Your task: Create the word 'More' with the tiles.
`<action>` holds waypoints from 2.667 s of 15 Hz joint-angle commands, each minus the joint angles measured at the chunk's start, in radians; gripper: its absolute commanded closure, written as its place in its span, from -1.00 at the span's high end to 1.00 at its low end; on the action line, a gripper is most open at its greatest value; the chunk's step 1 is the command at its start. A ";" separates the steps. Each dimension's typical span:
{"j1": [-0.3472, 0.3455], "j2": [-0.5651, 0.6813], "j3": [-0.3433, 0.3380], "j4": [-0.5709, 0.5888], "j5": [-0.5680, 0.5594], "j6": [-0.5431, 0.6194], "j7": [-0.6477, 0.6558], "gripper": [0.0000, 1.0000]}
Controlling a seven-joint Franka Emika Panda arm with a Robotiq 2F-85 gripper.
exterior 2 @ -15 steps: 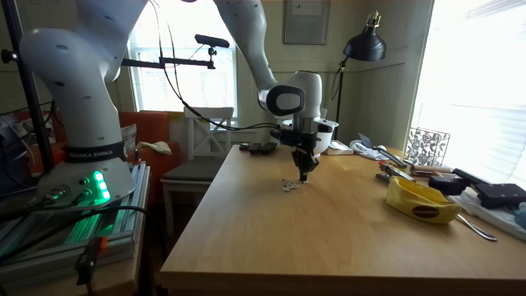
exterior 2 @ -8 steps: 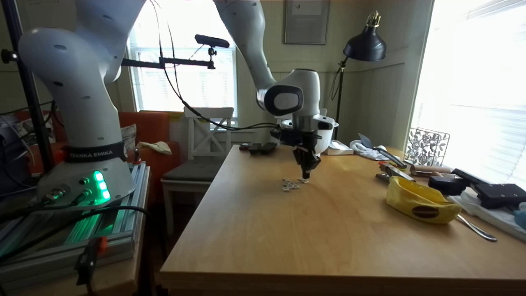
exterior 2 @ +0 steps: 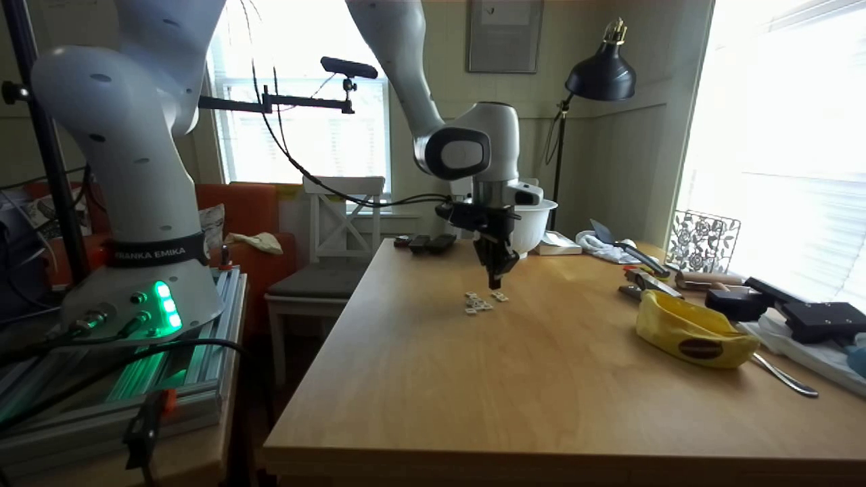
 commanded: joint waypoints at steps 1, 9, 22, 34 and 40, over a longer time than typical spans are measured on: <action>0.033 -0.054 -0.042 -0.045 -0.040 -0.052 0.046 -1.00; 0.038 -0.031 -0.049 -0.020 -0.039 -0.138 0.046 -1.00; 0.016 0.025 -0.028 0.022 -0.010 -0.133 0.024 -1.00; 0.009 0.080 -0.016 0.080 -0.005 -0.142 0.028 -1.00; 0.002 0.104 -0.020 0.111 -0.007 -0.139 0.031 -1.00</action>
